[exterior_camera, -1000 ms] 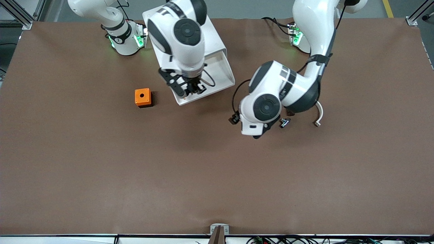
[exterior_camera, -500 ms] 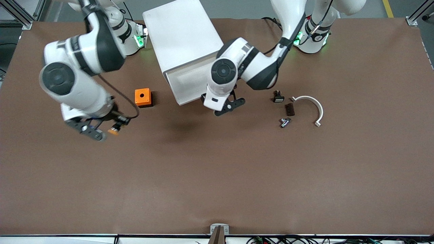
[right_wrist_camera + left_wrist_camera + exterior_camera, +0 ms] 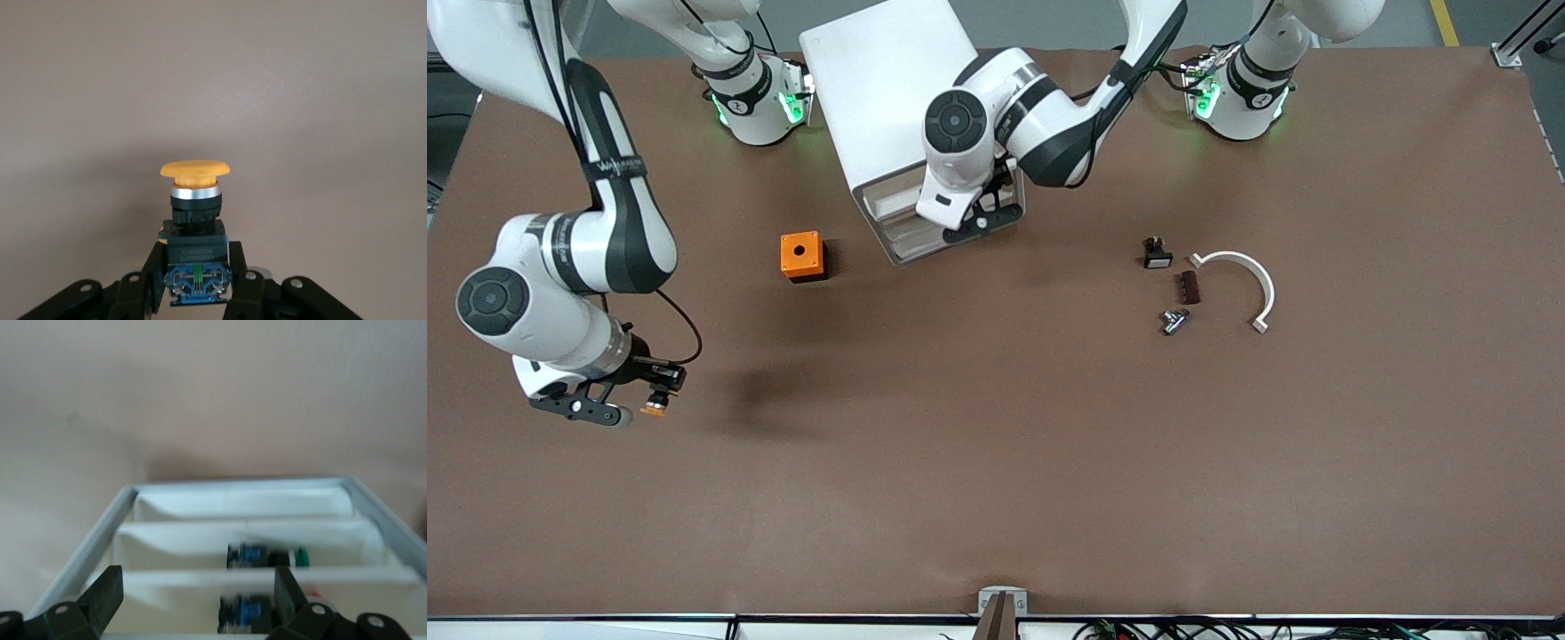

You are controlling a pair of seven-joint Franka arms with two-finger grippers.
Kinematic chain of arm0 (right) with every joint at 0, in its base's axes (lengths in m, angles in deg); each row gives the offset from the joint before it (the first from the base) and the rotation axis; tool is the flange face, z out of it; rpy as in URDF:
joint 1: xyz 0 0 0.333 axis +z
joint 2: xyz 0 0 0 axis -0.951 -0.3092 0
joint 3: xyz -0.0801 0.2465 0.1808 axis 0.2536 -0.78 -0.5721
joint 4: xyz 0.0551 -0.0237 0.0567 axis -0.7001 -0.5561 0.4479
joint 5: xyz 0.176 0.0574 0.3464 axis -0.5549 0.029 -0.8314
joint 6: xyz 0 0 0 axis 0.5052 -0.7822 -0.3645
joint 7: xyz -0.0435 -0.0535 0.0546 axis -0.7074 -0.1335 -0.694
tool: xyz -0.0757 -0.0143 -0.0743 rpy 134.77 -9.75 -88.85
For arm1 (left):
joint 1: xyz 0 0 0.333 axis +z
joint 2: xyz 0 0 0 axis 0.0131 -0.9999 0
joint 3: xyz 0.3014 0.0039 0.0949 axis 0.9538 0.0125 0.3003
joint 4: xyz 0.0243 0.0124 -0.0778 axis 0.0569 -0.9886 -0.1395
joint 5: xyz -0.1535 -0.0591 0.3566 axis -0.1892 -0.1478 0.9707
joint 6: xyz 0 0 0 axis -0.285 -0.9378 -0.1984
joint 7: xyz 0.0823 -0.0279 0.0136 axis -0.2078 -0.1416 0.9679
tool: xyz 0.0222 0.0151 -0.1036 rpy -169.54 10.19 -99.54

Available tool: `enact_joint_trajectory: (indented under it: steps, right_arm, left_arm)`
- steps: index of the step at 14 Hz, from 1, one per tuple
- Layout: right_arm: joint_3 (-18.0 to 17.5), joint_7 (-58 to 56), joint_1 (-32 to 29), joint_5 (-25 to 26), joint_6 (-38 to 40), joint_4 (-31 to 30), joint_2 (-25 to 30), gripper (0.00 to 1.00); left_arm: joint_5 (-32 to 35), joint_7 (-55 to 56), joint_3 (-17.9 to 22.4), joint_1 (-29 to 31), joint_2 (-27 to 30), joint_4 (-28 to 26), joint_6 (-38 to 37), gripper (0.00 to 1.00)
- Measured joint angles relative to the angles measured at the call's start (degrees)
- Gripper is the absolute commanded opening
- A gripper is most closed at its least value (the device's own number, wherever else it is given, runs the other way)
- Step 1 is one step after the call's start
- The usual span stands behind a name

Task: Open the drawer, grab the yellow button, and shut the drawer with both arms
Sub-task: 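Lower the yellow button onto the table and open the right gripper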

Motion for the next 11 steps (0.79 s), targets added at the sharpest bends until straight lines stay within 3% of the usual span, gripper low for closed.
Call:
enact_joint_trajectory:
  steps: [5,6,7,11]
  right_arm:
    - [-0.1,-10.4,-5.2,0.2,-9.5,-1.9,-6.2,0.00]
    - [-0.1,-12.6,-6.1,0.2,-11.5,-2.1,-7.2,0.23]
    - [-0.1,-14.3,-6.8,0.2,-12.9,-2.3,-8.0,0.99]
    - [-0.3,-15.9,-7.7,0.2,-13.9,-2.3,-8.6,1.00]
  left_arm:
    - [0.4,4.4,-2.0,0.1,1.1,-1.9,1.3,1.00]
    - [0.5,5.0,-1.9,0.3,1.1,-1.9,1.3,1.00]
    - [0.7,5.7,-1.6,0.5,1.2,-2.0,1.3,1.00]
    - [6.1,6.1,4.4,4.3,3.7,-1.9,1.1,1.00]
